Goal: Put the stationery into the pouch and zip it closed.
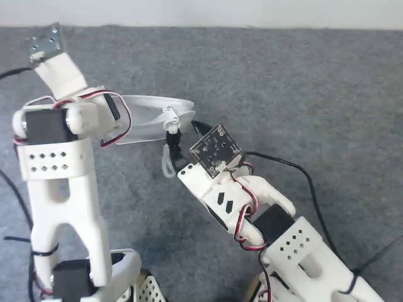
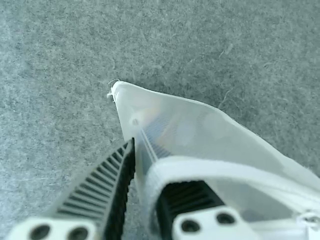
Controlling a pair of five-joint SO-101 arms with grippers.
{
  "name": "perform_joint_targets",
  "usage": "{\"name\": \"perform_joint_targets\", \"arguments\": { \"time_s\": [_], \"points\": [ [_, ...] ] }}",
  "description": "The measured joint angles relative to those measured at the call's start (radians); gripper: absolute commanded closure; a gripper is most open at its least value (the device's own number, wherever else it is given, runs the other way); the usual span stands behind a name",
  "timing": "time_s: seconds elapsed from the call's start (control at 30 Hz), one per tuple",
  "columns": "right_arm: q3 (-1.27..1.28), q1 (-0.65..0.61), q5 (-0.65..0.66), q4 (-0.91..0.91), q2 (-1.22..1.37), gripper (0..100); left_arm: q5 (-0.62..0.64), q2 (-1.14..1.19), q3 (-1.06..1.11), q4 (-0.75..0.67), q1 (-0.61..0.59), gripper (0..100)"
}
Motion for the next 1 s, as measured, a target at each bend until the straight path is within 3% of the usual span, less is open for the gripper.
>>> {"name": "perform_joint_targets", "arguments": {
  "time_s": [0.37,0.6,1.0],
  "points": [
    [0.132,0.0,0.0,-0.273,0.014,80.4,0.0,0.0,0.0,0.0,0.0,99],
    [0.133,0.048,0.0,-0.448,0.167,80.4,0.0,0.0,0.003,0.0,-0.002,99],
    [0.133,0.032,0.0,-0.474,0.186,80.4,0.0,-0.002,0.032,-0.006,-0.002,99]
  ]
}}
